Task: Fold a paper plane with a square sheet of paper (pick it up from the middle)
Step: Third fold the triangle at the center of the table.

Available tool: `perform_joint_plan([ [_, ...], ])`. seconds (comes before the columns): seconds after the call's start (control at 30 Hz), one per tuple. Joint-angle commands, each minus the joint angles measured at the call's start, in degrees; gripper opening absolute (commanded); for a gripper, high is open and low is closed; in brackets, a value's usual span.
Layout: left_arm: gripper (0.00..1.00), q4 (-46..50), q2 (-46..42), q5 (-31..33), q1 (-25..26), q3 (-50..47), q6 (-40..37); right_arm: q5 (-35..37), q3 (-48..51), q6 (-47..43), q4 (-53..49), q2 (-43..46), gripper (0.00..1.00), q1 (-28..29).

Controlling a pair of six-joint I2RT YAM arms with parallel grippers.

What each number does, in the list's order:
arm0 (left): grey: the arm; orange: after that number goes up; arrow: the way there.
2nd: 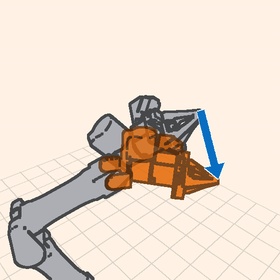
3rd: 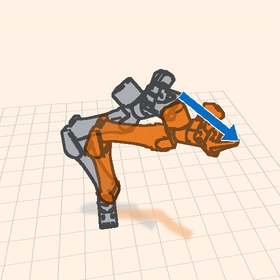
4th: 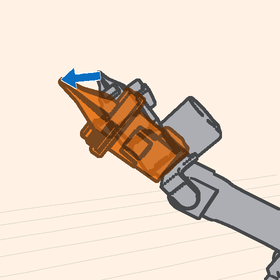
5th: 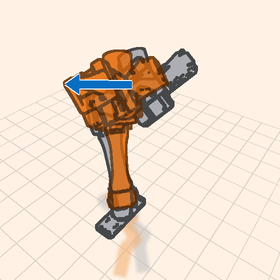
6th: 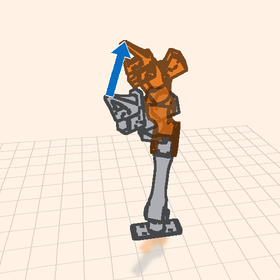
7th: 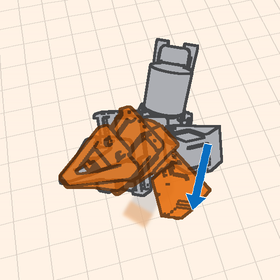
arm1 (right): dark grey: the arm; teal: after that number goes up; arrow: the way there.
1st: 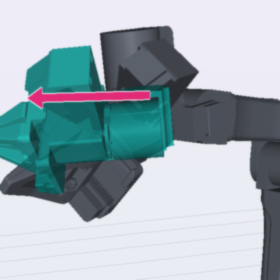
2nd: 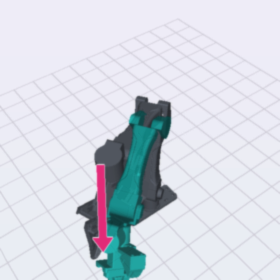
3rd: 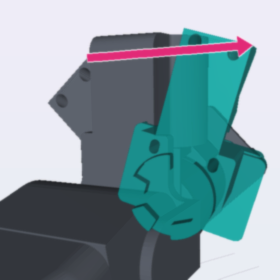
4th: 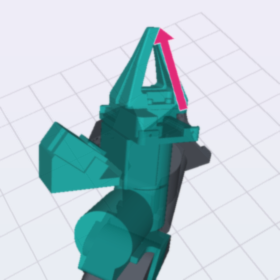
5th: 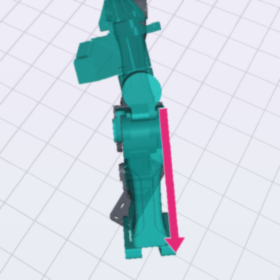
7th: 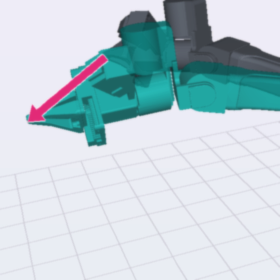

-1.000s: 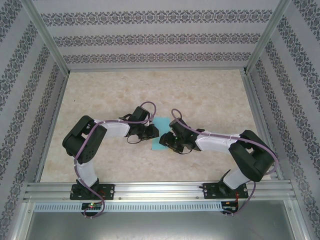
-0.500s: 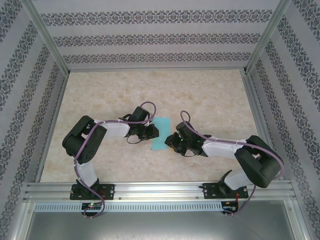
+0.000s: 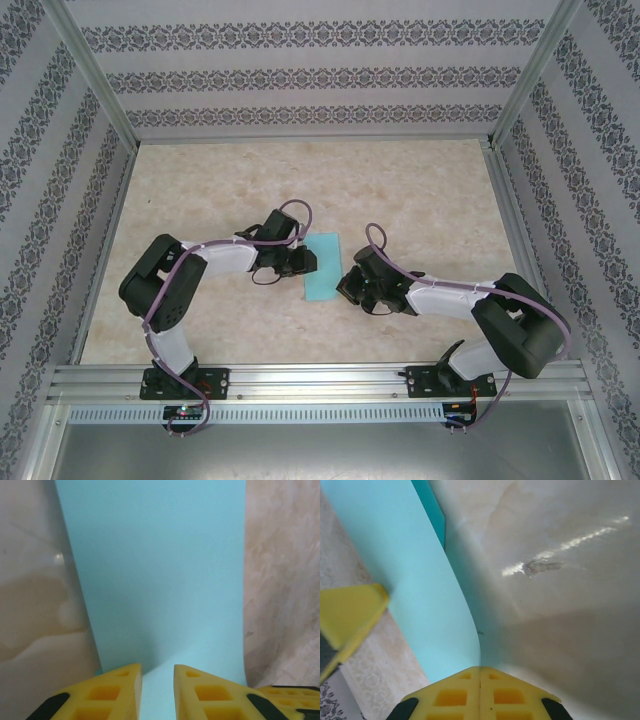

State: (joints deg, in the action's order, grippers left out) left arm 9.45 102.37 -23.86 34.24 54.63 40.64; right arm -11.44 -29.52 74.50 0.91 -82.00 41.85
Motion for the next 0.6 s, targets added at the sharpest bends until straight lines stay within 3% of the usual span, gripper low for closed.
perform_joint_plan([
  [0.0, 0.22, 2.81, -0.16, 3.10, -0.39, 3.66, -4.38, 1.34, -0.93, -0.08, -1.99, 0.88, 0.00, -0.51],
  [0.57, 0.17, 6.43, 6.75, 6.97, -0.84, 6.28, -6.72, -0.12, -6.69, -5.09, -5.65, -0.63, 0.03, -0.53],
])
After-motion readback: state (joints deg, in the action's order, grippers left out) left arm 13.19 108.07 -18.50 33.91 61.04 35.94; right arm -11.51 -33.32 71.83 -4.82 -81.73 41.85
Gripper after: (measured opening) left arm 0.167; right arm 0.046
